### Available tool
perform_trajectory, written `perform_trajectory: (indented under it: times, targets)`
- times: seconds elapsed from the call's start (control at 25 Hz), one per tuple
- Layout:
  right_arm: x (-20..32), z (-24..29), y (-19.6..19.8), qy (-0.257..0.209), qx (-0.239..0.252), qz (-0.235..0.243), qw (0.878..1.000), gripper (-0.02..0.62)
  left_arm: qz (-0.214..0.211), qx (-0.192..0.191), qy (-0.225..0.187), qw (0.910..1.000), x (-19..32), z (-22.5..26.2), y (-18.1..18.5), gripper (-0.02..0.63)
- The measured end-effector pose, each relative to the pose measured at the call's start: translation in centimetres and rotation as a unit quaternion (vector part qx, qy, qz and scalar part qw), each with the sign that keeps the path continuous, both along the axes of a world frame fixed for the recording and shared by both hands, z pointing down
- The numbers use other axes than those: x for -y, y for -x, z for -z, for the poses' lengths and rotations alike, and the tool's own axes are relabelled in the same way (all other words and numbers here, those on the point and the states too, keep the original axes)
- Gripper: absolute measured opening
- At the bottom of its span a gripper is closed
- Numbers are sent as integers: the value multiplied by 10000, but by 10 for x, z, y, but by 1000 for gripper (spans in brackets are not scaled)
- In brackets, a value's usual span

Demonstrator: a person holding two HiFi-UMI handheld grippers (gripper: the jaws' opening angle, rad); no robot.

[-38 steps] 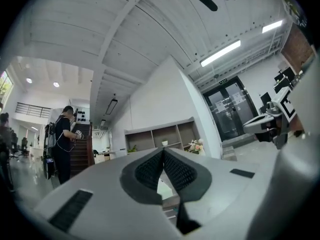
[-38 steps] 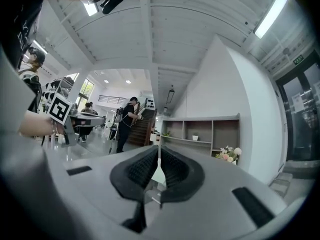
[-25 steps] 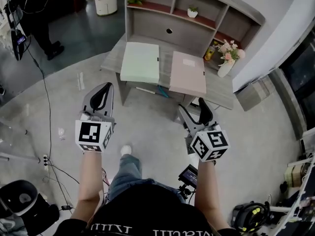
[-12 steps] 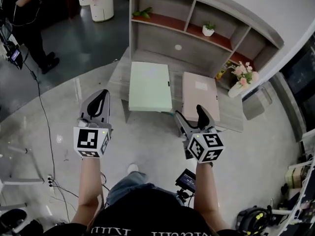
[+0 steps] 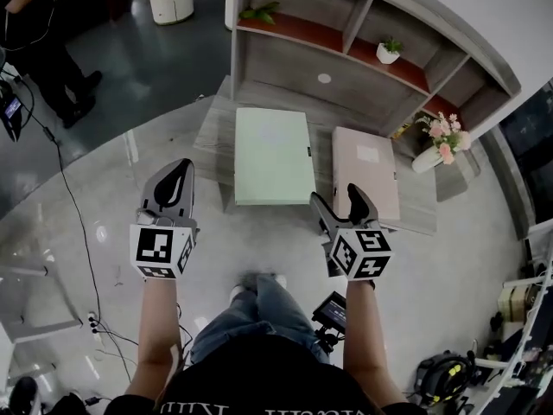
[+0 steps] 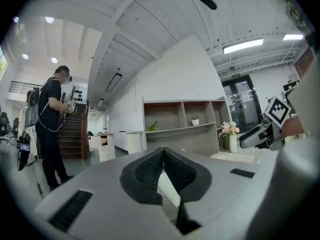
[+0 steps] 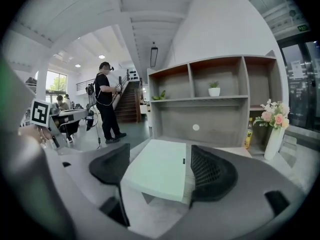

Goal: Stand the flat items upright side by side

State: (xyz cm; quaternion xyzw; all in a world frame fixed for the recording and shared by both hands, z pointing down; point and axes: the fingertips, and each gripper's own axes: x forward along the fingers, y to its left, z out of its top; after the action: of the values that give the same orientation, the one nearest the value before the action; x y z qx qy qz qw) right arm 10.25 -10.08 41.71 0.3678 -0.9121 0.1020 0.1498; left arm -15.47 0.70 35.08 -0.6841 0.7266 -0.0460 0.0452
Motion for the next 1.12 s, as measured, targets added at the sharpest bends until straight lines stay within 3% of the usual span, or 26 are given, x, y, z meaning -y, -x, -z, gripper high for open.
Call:
perform_trajectory:
  times: [0.28,0.48,0.84,0.96,1.12]
  targets:
    - [36,-50,4,571,-268,22,9980,379,23,-164,208,9996,29,-27,8,14]
    - [89,-92,16,1079,-408,63,9933,379,118,-276,350,9989,77,-37,24,14]
    - [177,-152,45,1768,-894,300,9797,379,10,-272,708,9971,178,-48,35,14]
    - [192,-165,52,1910,-992,296,9761,379,-69,-424,790,9959,200,-54,35,14]
    - [194,-191,59,2498,-1006,291,9626,379,-130,-512,998,9936,218,-70,34,14]
